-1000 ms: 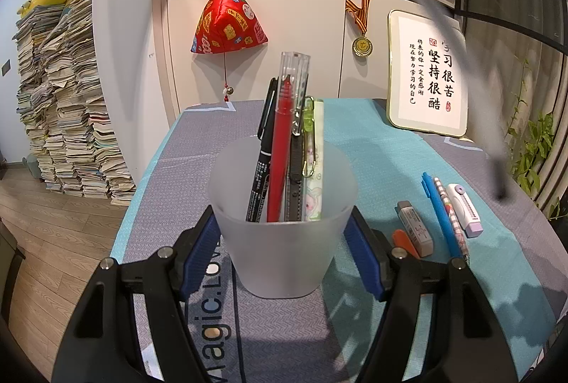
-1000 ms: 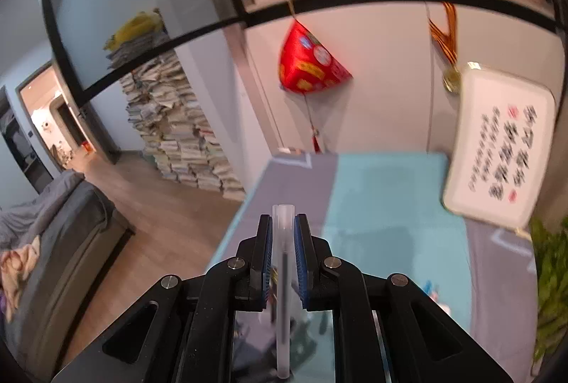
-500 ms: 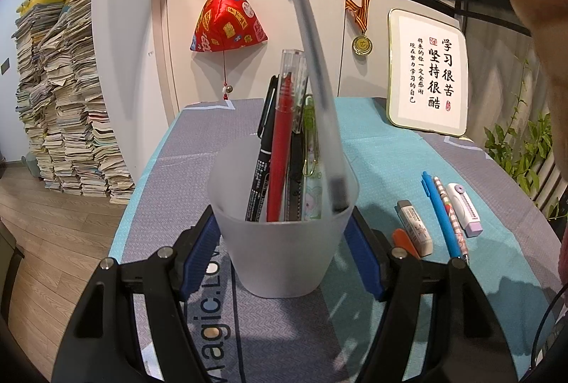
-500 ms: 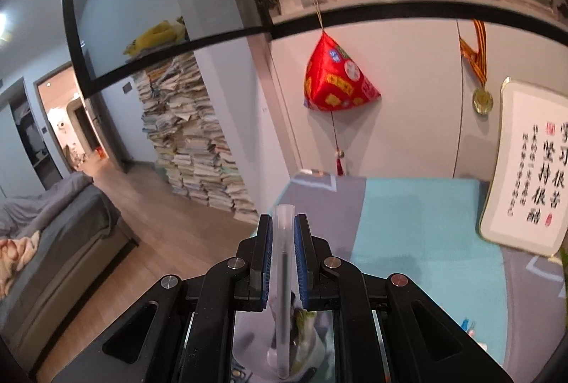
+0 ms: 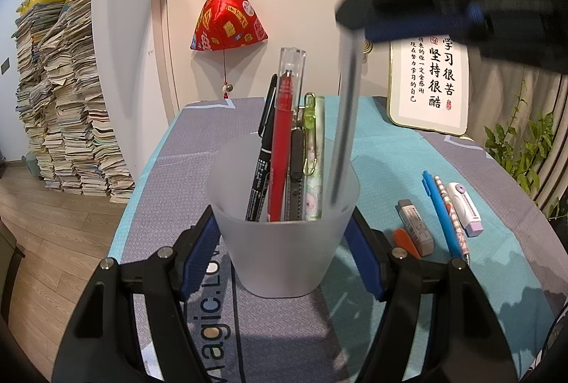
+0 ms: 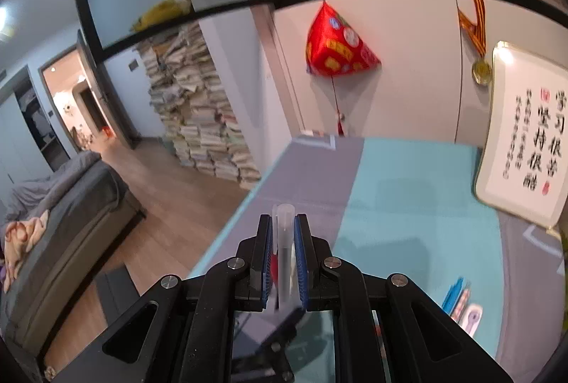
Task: Organize stationery
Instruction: 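Lift the clear pen with the right gripper and lower it into the cup, then move the right gripper to the pile and grasp the blue pen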
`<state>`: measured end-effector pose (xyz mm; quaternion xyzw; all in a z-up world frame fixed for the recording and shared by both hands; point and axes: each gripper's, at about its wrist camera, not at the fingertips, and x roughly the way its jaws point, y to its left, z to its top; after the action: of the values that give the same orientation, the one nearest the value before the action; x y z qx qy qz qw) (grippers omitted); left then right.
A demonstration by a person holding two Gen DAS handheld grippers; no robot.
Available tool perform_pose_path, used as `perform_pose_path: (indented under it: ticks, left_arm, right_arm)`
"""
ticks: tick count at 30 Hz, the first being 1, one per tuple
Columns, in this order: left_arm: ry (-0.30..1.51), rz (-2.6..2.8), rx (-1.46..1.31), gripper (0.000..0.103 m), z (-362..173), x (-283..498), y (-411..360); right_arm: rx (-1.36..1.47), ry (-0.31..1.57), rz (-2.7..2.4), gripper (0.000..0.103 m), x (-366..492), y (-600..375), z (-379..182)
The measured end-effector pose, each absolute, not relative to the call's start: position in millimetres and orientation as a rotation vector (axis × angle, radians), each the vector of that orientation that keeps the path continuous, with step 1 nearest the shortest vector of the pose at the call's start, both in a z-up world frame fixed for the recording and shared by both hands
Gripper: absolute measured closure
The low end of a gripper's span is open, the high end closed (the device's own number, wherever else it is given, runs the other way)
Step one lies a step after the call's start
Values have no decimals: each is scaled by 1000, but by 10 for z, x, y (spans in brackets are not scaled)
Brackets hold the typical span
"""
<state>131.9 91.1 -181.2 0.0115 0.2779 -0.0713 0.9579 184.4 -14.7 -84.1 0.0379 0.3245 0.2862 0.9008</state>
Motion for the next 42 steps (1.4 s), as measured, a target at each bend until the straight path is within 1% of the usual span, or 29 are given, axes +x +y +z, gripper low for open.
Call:
perform_pose_path:
  ticks: [6, 13, 16, 20, 25, 30, 42]
  left_arm:
    - [567, -143, 22, 33, -1826, 1321, 901]
    - [567, -143, 23, 33, -1827, 1310, 899]
    - [568, -144, 22, 33, -1827, 1313, 900]
    - [568, -144, 22, 33, -1824, 1317, 901]
    - [569, -144, 22, 33, -1825, 1314, 901]
    - [572, -142, 21, 33, -1817, 1334, 904]
    - [572, -142, 21, 33, -1815, 1335, 904]
  right_arm:
    - [128, 790, 608, 90, 1901, -265, -1008]
    - [180, 741, 538, 89, 1849, -714, -859]
    - [170, 749, 444, 89, 1909, -917, -891]
    - [172, 904, 288, 89, 2163, -1220, -1206]
    - [214, 1023, 210, 89, 2370, -1435, -1595]
    - [242, 1069, 217, 89, 2503, -1458, -1738]
    - [197, 1155, 152, 89, 2721, -1309, -1970]
